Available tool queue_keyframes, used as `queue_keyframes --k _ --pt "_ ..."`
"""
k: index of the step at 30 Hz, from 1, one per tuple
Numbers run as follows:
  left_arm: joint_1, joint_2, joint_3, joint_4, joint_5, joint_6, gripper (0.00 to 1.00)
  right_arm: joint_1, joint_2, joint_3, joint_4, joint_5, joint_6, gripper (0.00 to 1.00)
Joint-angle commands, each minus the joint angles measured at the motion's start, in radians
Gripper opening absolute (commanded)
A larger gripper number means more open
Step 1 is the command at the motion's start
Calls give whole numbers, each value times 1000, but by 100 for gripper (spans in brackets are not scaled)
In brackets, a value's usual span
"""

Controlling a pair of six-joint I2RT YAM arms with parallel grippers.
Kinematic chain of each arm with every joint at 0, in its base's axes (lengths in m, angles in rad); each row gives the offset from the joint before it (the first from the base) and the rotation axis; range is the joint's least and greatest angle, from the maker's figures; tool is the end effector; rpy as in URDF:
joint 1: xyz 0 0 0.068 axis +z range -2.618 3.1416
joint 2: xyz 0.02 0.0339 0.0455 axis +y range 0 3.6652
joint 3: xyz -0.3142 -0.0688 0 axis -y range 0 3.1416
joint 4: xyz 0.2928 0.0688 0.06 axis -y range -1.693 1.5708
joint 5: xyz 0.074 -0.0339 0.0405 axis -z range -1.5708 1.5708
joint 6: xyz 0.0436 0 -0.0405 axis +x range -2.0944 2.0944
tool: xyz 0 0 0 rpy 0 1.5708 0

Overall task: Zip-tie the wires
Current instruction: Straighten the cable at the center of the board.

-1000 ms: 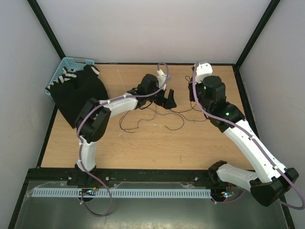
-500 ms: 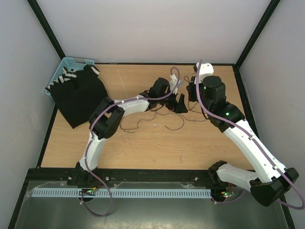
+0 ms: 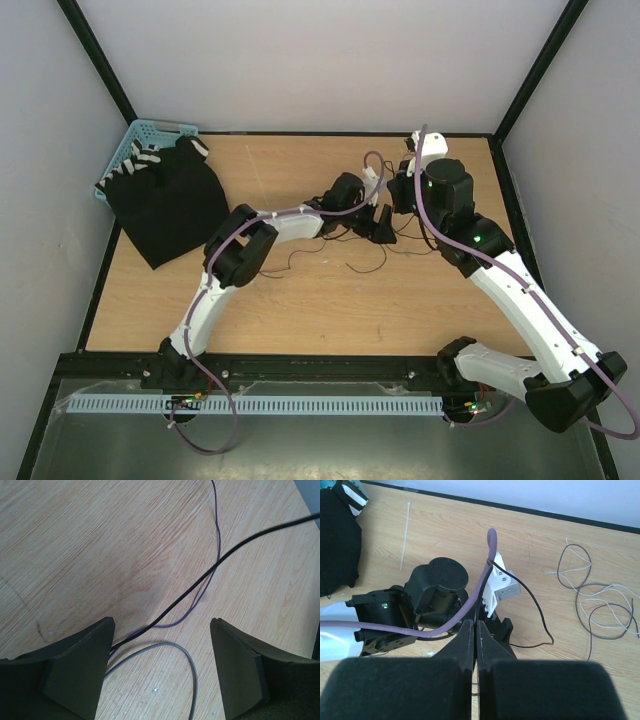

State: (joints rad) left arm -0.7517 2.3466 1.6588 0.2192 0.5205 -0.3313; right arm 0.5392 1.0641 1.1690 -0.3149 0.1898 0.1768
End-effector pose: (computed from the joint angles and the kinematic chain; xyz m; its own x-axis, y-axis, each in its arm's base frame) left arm 0.4265 -0.4284 0.1478 -0.6101 0.1841 -0.7706 0.7594 0.4131 -0.5026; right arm 0.2331 0.1299 0.4542 -0.2369 0.0595 -0.9697 -0.3090 0.9417 0.1333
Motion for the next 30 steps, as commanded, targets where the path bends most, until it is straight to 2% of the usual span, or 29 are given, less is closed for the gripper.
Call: queue_keyframes --k 1,11,19,25,29,30 --pt "-16 24 48 20 -4 -22 77 5 -21 -10 30 -12 15 0" --pt "-21 44 99 20 2 -62 25 5 -52 -36 50 7 29 0" --pt "-13 17 128 98 1 -177 1 6 -90 -100 114 -7 63 0" --pt "-8 -4 108 128 9 -196 1 4 -97 -113 134 -31 74 0" --pt "13 -46 35 137 9 -191 27 5 -112 -110 135 -16 64 0" --pt "23 -63 6 142 11 -191 31 4 -116 -111 135 -11 59 0"
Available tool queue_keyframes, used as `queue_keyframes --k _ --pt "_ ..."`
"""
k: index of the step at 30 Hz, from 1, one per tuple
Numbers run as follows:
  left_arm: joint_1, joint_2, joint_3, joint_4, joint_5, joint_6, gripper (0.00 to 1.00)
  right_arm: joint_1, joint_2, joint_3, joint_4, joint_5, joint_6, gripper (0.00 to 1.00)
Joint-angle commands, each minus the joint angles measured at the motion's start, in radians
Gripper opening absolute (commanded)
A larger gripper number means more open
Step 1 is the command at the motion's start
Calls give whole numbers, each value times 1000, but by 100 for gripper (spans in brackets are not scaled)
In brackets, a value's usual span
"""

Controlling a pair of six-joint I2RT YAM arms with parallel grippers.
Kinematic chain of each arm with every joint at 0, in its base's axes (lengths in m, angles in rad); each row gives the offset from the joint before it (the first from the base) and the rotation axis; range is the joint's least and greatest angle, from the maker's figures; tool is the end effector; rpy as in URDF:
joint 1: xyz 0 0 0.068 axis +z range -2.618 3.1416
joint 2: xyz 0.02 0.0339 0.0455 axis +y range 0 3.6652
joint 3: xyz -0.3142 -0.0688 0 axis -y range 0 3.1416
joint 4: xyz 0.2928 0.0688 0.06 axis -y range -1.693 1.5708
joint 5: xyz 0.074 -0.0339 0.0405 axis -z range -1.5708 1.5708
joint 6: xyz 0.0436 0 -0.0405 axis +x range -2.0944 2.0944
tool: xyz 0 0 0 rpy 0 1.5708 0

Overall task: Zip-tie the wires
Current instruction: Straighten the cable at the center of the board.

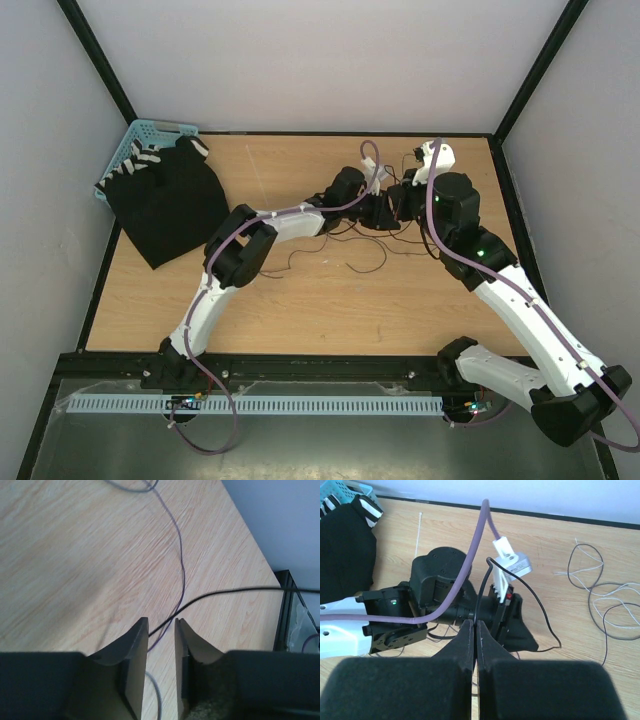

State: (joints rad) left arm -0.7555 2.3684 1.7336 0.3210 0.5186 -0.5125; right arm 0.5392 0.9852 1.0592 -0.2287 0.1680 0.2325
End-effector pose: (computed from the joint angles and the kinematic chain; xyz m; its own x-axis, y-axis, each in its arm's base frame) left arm 0.4384 -0.4426 0.1731 -0.6561 0.0330 -0.7539 0.7079 0.3730 -0.5998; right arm 0.2178 0.1218 0.4388 -0.2126 0.1375 -0.9674 -0.3242 0.9240 0.2026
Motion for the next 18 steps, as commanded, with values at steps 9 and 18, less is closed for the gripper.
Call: queue_keyframes --k 9,18 --pt "187 -386 -393 76 4 -74 67 5 -14 -28 48 7 -73 0" --pt "230 -686 -590 103 143 -117 71 4 39 -21 49 30 5 0"
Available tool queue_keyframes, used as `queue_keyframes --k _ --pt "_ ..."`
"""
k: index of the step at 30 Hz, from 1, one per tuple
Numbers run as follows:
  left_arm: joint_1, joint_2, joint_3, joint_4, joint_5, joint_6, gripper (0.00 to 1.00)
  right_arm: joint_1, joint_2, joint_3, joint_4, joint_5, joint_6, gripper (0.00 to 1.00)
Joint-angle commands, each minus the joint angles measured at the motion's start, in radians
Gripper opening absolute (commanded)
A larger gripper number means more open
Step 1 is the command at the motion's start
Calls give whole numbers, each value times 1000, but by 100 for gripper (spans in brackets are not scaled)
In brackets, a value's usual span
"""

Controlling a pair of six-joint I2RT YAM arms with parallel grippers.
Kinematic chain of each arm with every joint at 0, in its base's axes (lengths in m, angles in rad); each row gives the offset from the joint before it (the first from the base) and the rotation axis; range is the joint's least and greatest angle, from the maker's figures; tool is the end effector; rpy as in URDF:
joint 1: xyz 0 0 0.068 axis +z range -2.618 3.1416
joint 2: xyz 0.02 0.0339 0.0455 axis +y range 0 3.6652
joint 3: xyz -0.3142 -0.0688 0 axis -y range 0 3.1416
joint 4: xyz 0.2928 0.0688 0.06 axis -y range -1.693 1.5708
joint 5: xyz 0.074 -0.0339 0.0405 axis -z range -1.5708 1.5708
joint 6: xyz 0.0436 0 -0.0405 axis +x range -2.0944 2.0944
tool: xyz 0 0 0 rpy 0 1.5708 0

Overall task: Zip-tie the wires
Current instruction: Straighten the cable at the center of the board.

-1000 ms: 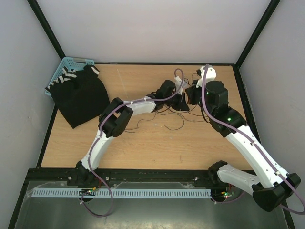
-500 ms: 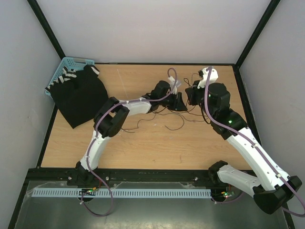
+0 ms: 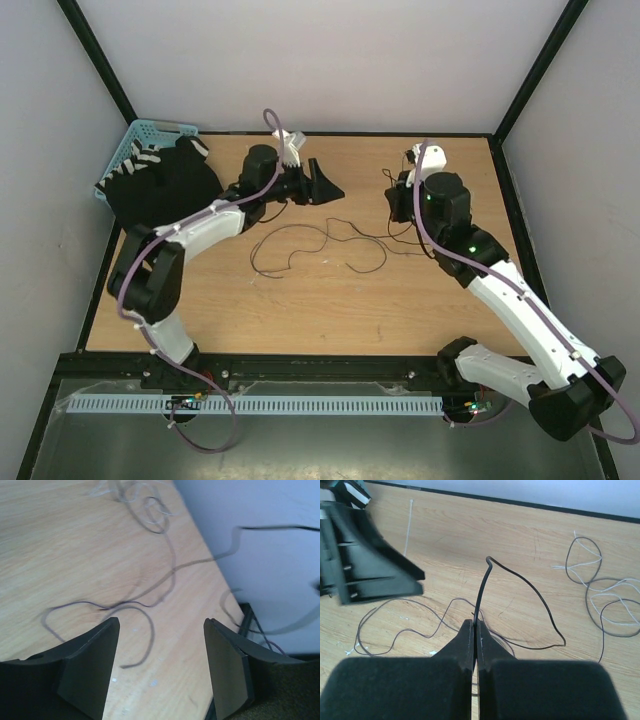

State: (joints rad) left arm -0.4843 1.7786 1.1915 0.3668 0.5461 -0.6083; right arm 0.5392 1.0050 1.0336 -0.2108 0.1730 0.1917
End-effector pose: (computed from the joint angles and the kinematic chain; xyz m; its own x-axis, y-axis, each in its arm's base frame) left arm 0.4058 -0.2391 0.2844 -0.6424 -0.2139 -0.7359 0.5841 0.4851 -0.6508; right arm 0.2249 0.1258 0.4259 -0.2213 0.0863 -0.9714 -0.3243 0.9329 0.1568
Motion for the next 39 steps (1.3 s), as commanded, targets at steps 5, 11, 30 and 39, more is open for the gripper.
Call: queue_keyframes --k 5,11,30,39 --pt "-106 -224 -112 83 195 0 72 4 51 10 44 77 87 0" --pt "-194 -253 -100 83 152 67 75 4 62 4 76 36 132 0" --pt "-305 -83 65 84 51 149 22 4 66 -9 116 -77 194 0" --pt "-241 -126 -26 83 -66 57 0 -21 -13 -11 54 51 99 47"
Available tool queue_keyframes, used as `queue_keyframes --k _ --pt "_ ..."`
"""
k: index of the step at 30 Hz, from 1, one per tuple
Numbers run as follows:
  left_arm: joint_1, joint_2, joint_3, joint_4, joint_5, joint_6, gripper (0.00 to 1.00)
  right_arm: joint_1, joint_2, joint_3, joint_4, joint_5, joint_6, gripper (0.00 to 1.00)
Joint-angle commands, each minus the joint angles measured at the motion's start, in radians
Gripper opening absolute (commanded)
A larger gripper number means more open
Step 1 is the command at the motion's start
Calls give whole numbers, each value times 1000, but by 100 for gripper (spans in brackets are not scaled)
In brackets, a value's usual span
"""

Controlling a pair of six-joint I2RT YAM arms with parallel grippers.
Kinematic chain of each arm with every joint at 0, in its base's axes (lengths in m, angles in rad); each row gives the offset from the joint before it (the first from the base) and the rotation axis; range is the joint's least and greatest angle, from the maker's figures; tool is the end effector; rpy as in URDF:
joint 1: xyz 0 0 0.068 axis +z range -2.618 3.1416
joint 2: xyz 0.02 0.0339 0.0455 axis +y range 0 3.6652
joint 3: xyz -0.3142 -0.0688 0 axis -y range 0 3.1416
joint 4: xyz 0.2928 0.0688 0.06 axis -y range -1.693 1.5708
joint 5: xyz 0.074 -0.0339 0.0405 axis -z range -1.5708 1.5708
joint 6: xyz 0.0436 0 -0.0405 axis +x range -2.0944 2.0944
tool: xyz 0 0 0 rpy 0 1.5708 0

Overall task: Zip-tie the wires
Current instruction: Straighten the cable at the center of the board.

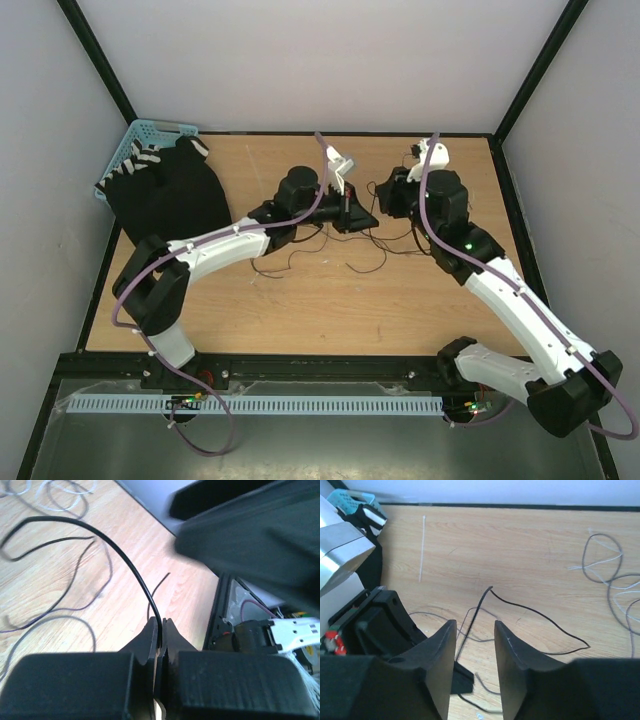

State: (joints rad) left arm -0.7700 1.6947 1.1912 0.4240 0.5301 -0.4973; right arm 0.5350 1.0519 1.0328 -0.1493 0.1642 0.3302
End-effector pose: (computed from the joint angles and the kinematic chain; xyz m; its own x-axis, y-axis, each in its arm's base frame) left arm 0.3117 -0.3329 0.3277 -0.5092 -0.0795 -0.8569 0.8187 0.2624 -0.5108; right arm 0.2389 0.1333 0.4211 -0.2545 0.2210 -0.9415 -0.2979 0.9083 0.2937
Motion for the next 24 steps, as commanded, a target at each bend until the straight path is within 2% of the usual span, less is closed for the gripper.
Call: queue_keyframes --k 1,5,11,14,24 --pt "55 -46 -32 25 -59 -62 0 -25 -67 -19 -8 59 -41 50" --pt "83 -71 -73 25 -90 -66 0 -72 -67 -54 -8 58 -58 60" --pt "101 -119 -119 25 -96 -64 0 -200 26 -175 30 67 -15 61" --pt "103 -135 -135 25 -93 -63 0 -230 96 -266 121 53 14 62" --pt "107 -156 -149 25 -67 -67 0 -232 377 -270 327 -170 47 62"
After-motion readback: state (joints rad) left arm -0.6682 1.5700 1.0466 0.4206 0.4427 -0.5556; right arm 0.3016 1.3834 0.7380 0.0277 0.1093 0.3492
